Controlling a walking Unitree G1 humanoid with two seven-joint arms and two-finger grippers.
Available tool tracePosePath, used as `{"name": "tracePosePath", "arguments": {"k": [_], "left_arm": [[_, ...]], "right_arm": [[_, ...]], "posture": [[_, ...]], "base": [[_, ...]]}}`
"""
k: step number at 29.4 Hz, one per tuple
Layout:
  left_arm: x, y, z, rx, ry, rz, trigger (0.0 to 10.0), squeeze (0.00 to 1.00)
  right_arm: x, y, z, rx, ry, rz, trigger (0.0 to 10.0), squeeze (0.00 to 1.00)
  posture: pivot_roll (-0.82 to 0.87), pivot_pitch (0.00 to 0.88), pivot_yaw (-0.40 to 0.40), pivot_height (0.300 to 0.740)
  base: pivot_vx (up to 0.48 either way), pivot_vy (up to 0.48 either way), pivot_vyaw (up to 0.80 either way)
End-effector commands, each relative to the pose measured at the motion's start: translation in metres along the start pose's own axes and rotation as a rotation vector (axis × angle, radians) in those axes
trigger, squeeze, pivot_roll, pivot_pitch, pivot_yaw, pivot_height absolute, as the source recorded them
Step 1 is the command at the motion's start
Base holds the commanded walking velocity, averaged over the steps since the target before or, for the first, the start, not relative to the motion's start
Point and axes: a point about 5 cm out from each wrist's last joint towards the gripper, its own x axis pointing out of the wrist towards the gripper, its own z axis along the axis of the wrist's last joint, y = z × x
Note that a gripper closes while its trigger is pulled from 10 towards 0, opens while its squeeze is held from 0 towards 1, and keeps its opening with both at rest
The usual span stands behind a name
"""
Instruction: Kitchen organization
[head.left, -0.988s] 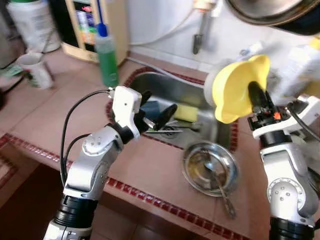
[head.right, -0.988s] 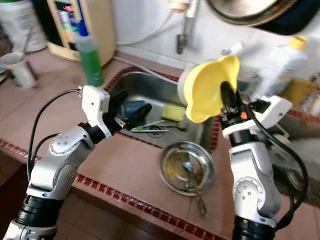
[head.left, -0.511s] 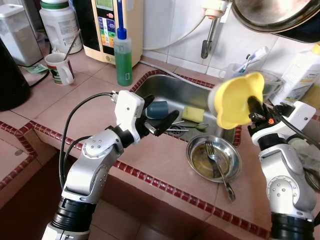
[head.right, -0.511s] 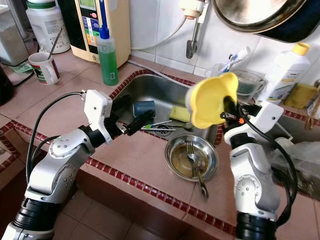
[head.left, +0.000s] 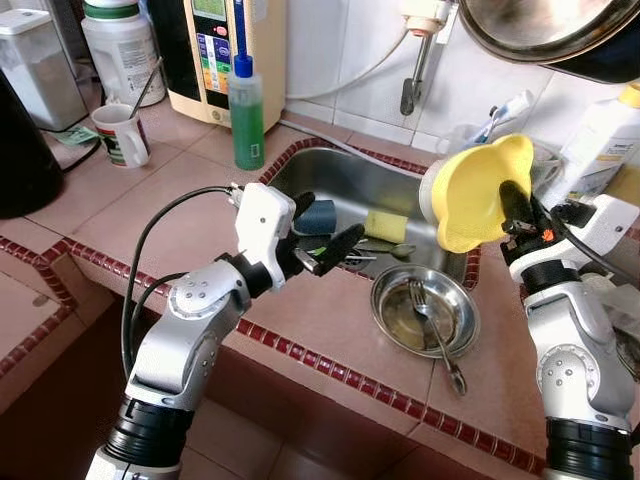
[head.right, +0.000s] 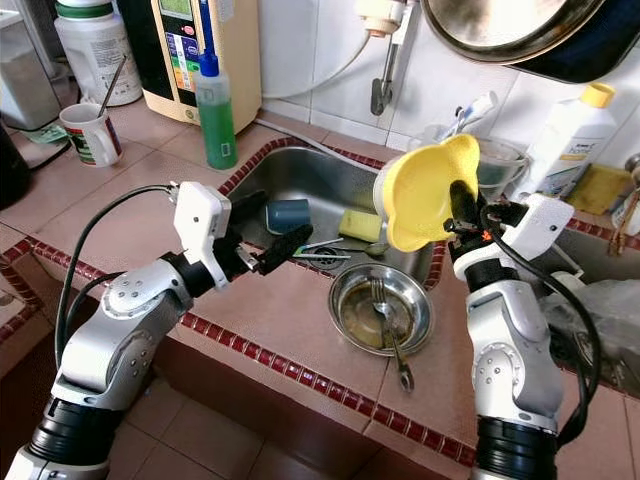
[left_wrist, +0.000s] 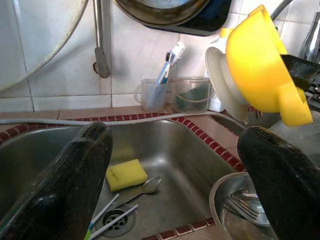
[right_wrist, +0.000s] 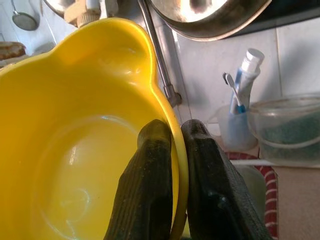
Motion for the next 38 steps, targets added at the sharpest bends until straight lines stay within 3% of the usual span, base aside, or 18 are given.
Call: {"name": "tracePosePath", "arguments": {"k": [1, 20, 38], "left_arm": [[0.0017, -0.0008, 0.0052, 0.001, -0.014, -0.013, 10.0, 0.0], [0.0001, -0.0015, 0.0077, -0.019, -0.023, -0.032, 10.0, 0.0], [-0.0006, -0.0037, 0.0103, -0.019, -0.048, -0.035, 10.0, 0.0]], "right_arm": [[-0.0001, 0.0017, 0.008, -0.003, -0.041, 0.015, 10.0, 0.0], [0.0028, 0.0007, 0.0121, -0.004, -0.041, 0.035, 10.0, 0.0], [0.0043, 0.001, 0.0131, 0.004, -0.042, 0.042, 10.0, 0.0]], "posture": [[0.03, 0.062, -0.044, 0.74], [0.02, 0.076, -0.043, 0.74], [0.02, 0.076, -0.046, 0.74]], "base": [[0.0, 0.0, 0.0], [0.208, 0.0, 0.0], [0.0, 0.0, -0.62]]}}
